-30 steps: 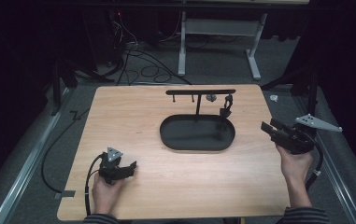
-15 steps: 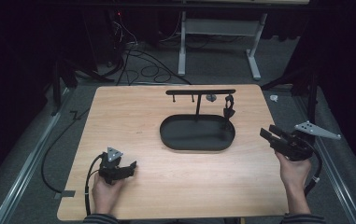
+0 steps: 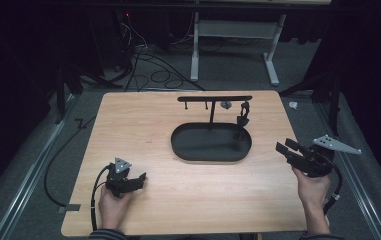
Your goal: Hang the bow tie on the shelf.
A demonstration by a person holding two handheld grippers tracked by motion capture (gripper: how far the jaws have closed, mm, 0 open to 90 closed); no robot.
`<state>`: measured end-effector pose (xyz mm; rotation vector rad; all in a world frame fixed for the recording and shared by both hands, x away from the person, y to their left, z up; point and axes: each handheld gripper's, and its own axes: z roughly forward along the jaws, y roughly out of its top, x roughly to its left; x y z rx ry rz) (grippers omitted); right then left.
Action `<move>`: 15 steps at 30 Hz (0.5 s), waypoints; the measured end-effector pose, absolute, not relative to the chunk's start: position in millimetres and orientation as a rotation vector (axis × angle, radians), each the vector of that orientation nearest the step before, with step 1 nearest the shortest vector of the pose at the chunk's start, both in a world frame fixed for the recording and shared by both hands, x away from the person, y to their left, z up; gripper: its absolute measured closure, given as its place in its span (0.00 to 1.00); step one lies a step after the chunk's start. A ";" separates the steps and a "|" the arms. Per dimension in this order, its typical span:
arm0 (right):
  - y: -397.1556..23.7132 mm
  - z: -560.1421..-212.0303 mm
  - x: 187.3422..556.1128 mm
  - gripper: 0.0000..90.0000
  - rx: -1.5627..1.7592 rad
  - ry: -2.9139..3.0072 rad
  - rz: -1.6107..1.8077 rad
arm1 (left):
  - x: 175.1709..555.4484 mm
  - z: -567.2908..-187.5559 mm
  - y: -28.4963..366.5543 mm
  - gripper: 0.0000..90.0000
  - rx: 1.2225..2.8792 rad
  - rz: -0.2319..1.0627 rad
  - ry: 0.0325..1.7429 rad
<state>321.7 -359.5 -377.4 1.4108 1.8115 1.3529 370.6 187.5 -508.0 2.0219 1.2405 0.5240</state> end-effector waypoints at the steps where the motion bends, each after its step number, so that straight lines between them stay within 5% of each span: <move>1: -359.5 -377.4 321.7 0.60 1.411 1.812 1.353 | 370.6 -508.0 187.5 0.26 2.022 0.524 1.240; 15: -358.4 -389.1 319.6 0.60 1.429 1.820 1.366 | 370.6 -507.9 187.4 0.26 2.022 0.524 1.241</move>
